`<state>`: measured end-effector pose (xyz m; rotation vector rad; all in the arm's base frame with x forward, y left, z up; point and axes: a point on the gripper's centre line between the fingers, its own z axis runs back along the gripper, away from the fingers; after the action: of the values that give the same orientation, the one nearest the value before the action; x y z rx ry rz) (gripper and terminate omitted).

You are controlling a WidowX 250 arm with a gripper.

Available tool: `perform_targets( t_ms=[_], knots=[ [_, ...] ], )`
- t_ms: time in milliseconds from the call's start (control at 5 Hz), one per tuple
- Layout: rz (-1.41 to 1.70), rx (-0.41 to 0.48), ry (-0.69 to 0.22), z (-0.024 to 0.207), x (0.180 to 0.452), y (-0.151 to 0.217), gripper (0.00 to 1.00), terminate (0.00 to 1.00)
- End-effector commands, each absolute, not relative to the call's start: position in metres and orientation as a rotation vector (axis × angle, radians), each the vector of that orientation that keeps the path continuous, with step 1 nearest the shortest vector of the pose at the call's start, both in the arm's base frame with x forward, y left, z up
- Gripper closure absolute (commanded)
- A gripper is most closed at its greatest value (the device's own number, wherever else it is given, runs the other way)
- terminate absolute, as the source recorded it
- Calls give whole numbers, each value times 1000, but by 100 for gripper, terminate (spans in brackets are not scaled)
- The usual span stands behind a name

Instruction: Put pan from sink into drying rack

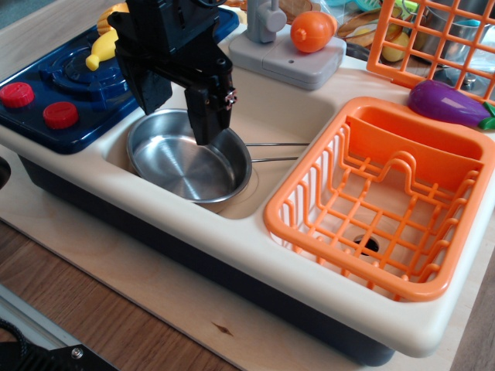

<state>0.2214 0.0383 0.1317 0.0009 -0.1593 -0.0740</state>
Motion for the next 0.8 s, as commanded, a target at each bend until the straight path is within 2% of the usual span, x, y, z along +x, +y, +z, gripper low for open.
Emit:
perform_targets(
  t_ms=[0,200,600],
  knots=[
    [-74,1,-159,132,221,38,0,0],
    [-148,19,-176,122,221,23,0,0],
    [-249,63,-147,110,222,15,0,0]
  ],
)
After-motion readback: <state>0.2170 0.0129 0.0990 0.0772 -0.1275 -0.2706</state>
